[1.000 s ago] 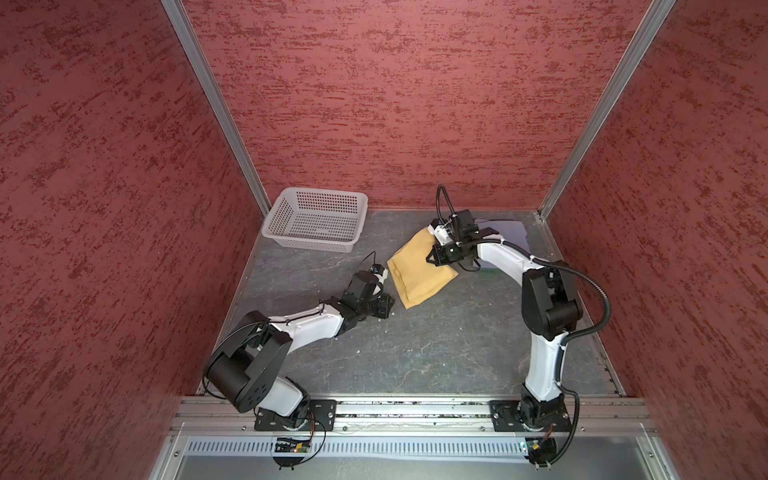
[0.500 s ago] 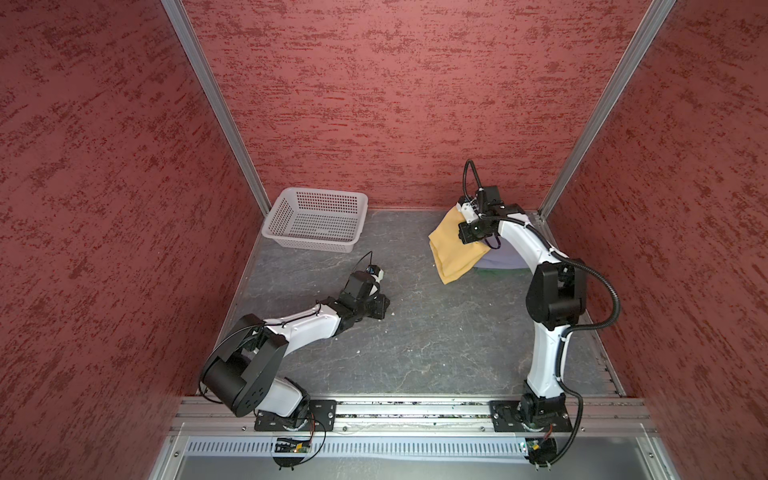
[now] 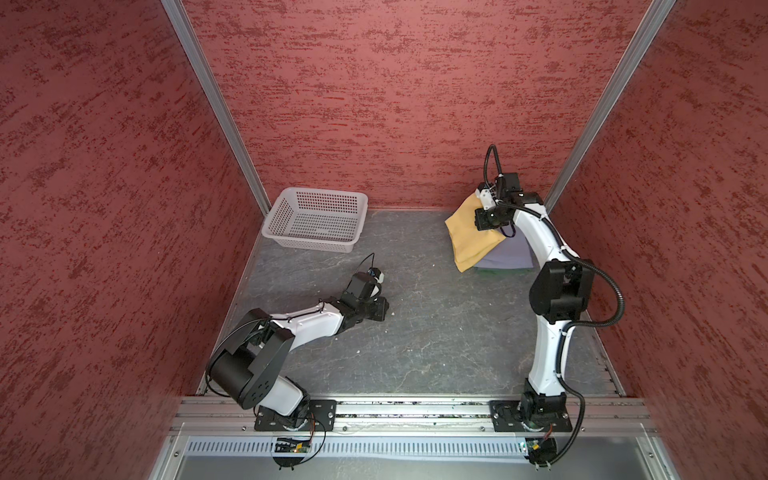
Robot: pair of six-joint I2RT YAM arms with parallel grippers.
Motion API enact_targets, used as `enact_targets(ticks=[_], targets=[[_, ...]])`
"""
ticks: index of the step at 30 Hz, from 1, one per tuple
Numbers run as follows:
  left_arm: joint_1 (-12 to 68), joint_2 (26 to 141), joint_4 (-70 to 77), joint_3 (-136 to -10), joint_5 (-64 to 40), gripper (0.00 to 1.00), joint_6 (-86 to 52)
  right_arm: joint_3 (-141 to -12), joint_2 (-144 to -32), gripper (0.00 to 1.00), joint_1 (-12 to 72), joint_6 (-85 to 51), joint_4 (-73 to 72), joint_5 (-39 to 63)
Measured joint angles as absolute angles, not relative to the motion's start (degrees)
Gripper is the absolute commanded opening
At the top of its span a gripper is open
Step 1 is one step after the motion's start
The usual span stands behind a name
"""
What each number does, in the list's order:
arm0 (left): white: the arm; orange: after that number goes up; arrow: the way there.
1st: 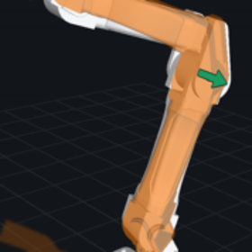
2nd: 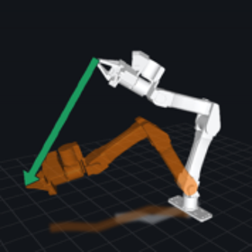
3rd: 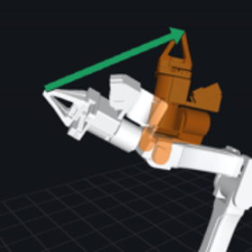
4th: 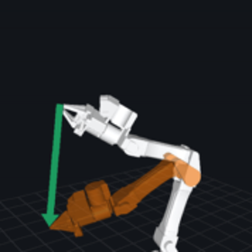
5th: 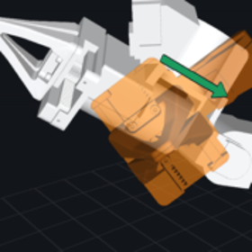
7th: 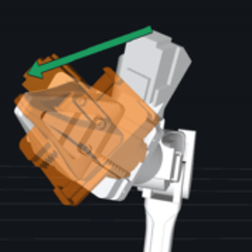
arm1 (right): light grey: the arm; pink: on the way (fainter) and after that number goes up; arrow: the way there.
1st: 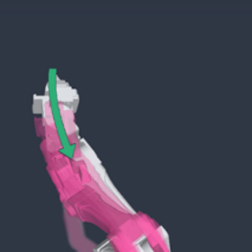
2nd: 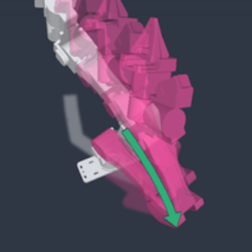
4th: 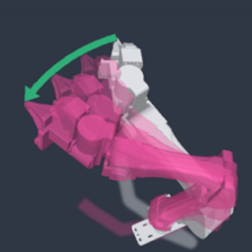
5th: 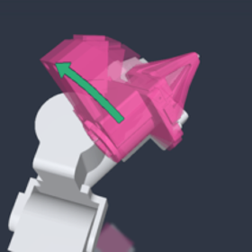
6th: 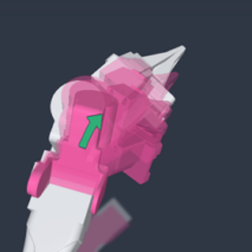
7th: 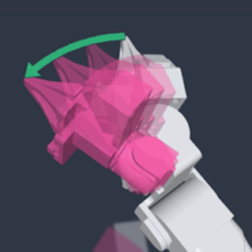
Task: Fold and stack skirts
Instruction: Place the skirt among several skirts.
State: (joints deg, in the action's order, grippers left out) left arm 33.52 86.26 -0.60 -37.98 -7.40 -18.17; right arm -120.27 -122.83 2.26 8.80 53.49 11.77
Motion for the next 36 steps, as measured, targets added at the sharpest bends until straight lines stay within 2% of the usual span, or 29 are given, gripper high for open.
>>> enact_targets(ticks=[11,28,36], targets=[[34.4,86.3,-0.6,-38.0,-7.3,0.29,-18.2,-125.2,-122.8,0.0,-1.1,7.7,55.7,12.6],[35.8,88.1,-0.7,-38.0,-7.1,0.28,-18.7,-122.8,-123.0,0.0,-9.0,10.5,57.0,15.1],[35.8,88.8,-2.3,-39.6,-7.0,0.28,-18.6,-120.6,-127.5,0.0,-10.9,13.7,55.5,14.2]])
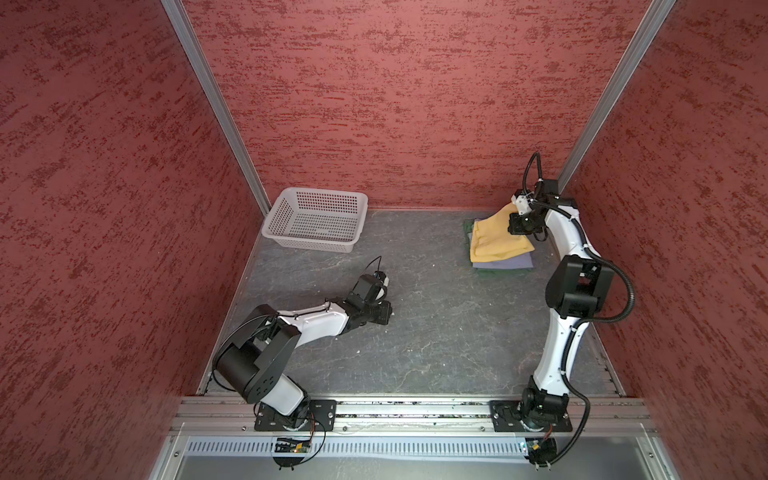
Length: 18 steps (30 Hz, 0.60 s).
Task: Fold and stack skirts
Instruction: Place the skirt among several skirts.
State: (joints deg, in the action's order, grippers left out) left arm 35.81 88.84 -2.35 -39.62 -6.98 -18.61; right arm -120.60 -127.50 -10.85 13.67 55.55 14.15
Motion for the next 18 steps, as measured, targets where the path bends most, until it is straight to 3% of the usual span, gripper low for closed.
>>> enact_targets(ticks=[2,7,13,18], targets=[[35.9,88.9,-2.8,-40.0,-7.0,0.29,-18.6,-120.6,-129.2,0.06,-11.2,14.3,55.1,13.5],[36.1,89.0,-3.7,-40.7,-7.0,0.28,-18.6,-120.5,-131.8,0.43,-11.9,15.8,54.2,11.8],[36.4,90.3,-4.6,-41.8,-7.0,0.28,-18.6,-120.5,-132.1,0.76,-13.2,15.6,52.8,11.2],[36.4,90.8,-4.8,-42.1,-7.0,0.28,-18.5,-120.4,-131.4,0.92,-13.6,14.2,51.9,10.5]])
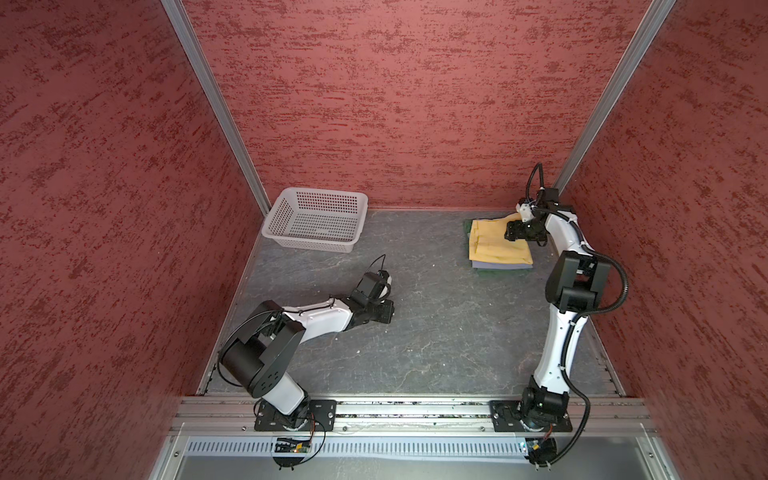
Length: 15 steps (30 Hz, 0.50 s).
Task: Fold and stack skirts
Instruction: Place the skirt among several skirts.
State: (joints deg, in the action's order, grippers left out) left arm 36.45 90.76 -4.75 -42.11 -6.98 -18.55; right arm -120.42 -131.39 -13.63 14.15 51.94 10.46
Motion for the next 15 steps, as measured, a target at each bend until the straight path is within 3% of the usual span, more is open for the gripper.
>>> enact_targets(ticks=[10,15], targets=[[36.4,90.7,-4.0,-42.1,-7.0,0.3,-17.7,-115.9,-117.4,0.91,-13.6,6.1,48.5,16.9],[36.3,90.2,-2.6,-42.1,-7.0,0.42,-17.1,-107.4,-110.7,0.9,-13.6,1.1,42.3,26.0]])
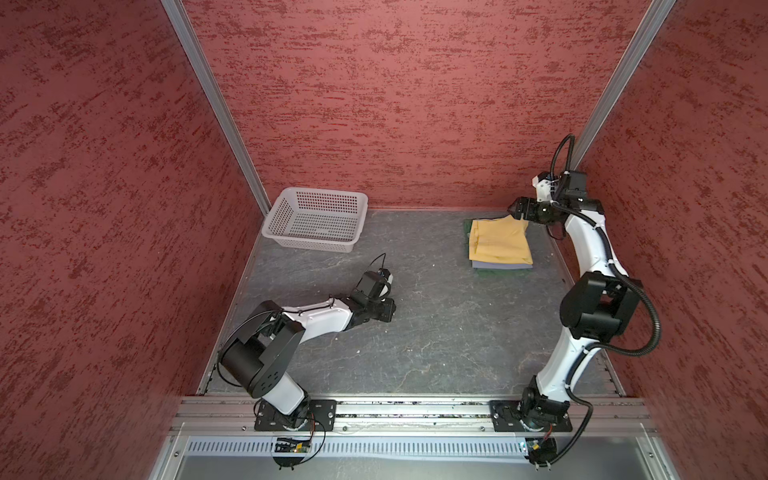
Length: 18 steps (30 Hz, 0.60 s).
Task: Fold and stack skirts
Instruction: Place the skirt among several skirts, then smooth out the skirt among several skirts.
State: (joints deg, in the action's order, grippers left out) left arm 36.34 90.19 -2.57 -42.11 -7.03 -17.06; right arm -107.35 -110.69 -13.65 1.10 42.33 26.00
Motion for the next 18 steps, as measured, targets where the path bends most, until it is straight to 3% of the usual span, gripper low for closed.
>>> enact_targets(ticks=[8,18], targets=[[35.7,85.2,-0.7,-41.7,-7.3,0.72,-16.6,-95.4,-116.0,0.89,-13.7,-4.1,35.0,31.3],[33.7,77.1,0.0,-38.6,-7.0,0.94,-15.9,-92.0,-119.0,0.89,-16.4,-3.9,29.8,35.7]])
